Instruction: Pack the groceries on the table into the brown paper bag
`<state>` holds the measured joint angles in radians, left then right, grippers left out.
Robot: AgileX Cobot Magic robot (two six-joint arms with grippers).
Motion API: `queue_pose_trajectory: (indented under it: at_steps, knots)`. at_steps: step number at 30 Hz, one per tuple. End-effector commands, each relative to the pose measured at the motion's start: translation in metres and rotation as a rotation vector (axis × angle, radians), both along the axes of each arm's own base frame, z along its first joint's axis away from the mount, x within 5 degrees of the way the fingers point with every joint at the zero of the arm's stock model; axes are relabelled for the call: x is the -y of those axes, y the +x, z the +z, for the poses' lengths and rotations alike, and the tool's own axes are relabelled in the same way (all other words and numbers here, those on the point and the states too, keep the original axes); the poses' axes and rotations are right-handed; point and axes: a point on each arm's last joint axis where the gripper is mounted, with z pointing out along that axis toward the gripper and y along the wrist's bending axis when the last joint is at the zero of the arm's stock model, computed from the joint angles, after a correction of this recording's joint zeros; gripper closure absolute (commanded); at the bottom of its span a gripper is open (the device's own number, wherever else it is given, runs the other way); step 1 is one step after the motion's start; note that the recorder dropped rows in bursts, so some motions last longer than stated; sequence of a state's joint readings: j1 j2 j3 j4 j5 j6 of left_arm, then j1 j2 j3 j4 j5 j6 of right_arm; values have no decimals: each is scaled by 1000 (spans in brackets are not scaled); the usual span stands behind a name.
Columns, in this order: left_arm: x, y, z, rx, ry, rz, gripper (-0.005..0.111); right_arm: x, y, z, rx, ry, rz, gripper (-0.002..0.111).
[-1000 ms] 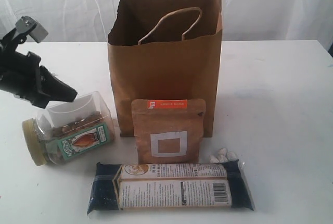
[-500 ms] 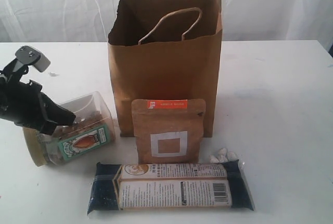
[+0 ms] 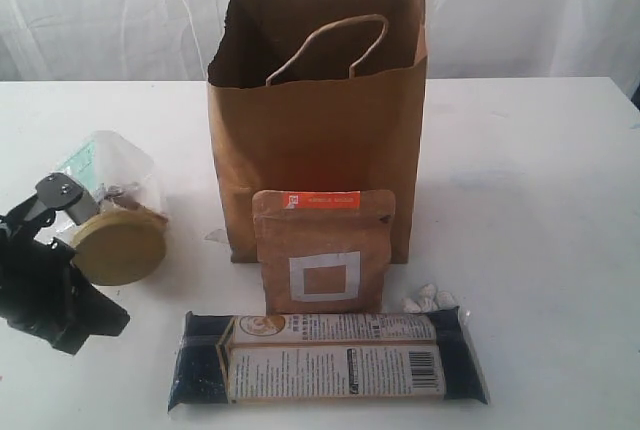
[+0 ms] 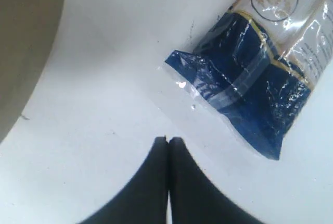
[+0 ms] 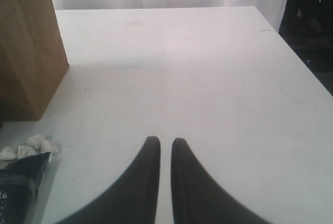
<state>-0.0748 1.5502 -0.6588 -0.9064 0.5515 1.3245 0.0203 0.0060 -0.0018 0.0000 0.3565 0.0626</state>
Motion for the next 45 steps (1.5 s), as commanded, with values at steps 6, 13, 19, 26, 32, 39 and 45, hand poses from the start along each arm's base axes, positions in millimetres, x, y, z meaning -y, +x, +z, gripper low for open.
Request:
queue_pose_trajectory:
  at_steps: [6, 13, 19, 26, 32, 39, 45]
  knots:
    - [9, -9, 64, 171, -124, -84, 107, 0, 0, 0, 10, 2, 2, 100]
    - [-6, 14, 139, 800, 215, -291, 107, 0, 0, 0, 10, 2, 2, 100]
    - [-20, 37, 144, 662, 84, 285, 107, 0, 0, 0, 10, 2, 2, 100]
    - [-28, 85, 136, 130, 247, 434, 107, 0, 0, 0, 10, 2, 2, 100]
    - [-35, 142, 131, 66, 391, 426, 107, 0, 0, 0, 10, 2, 2, 100]
    - [-34, 196, 126, 353, 320, 505, 107, 0, 0, 0, 10, 2, 2, 100]
    - [-23, 216, 83, 387, 335, 280, 107, 0, 0, 0, 10, 2, 2, 100]
